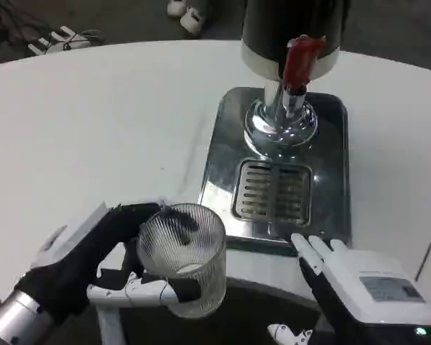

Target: Grasp the cup under the faucet to collect the drink, then remove the cup.

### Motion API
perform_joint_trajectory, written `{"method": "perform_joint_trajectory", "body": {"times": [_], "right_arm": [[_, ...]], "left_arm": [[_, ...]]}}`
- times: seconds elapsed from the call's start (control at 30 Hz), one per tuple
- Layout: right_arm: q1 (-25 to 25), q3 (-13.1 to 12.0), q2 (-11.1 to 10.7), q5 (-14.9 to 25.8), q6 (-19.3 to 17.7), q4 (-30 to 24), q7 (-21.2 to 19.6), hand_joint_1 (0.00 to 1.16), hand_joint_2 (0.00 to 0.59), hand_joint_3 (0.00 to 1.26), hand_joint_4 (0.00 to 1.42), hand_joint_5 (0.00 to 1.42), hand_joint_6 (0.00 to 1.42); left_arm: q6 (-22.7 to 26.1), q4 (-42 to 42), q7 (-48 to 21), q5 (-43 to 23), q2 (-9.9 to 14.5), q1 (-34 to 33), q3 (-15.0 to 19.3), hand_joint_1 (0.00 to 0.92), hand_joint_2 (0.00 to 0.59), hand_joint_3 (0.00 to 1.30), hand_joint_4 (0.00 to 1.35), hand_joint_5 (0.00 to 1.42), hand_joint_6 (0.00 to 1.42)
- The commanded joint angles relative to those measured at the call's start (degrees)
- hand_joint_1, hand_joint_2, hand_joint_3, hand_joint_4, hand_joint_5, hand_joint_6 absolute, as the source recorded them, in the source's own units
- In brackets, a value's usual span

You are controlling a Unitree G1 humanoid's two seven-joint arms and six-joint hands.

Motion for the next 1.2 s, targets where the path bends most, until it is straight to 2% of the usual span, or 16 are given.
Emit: {"method": "perform_joint_trajectory", "body": {"times": [0.03, 0.43, 0.77, 1.0, 1.2], "right_arm": [[0.58, -0.24, 0.37, -0.07, -0.28, -0.66, 0.54, 0.29, 0.405, 0.01, 0.00, 0.00, 0.05], [0.44, -0.49, 0.76, -0.15, -0.06, -0.44, 0.81, 0.29, 0.405, 0.02, 0.00, 0.00, 0.05], [0.13, -1.13, 1.16, 0.16, 0.04, -0.14, 0.23, 0.29, 0.405, 0.02, 0.00, 0.00, 0.06], [-0.95, -1.86, 2.40, 0.11, 0.44, 0.25, -1.67, 0.29, 0.405, 0.02, 0.00, 0.00, 0.08], [-0.44, -2.22, 3.64, 0.05, 0.63, -0.77, -2.92, 0.29, 0.405, 0.02, 0.00, 0.00, 0.10]], "left_arm": [[-1.51, 0.09, -0.03, -0.61, -0.36, -0.04, 0.05, 0.490, 0.000, 1.04, 1.13, 1.16, 1.17], [-1.47, 0.33, 0.01, -0.50, -0.42, -0.18, -0.03, 0.495, 0.000, 1.04, 1.13, 1.17, 1.17], [-0.78, 1.79, 1.18, 0.55, -1.70, -2.58, -0.32, 0.495, 0.000, 1.04, 1.13, 1.17, 1.17], [-0.52, 7.16, 3.10, 2.33, -3.69, -8.07, -0.58, 0.495, 0.000, 1.04, 1.13, 1.16, 1.17], [-1.26, 16.08, 6.19, 5.66, -4.69, -15.49, -1.62, 0.496, 0.000, 1.04, 1.13, 1.17, 1.17]]}}
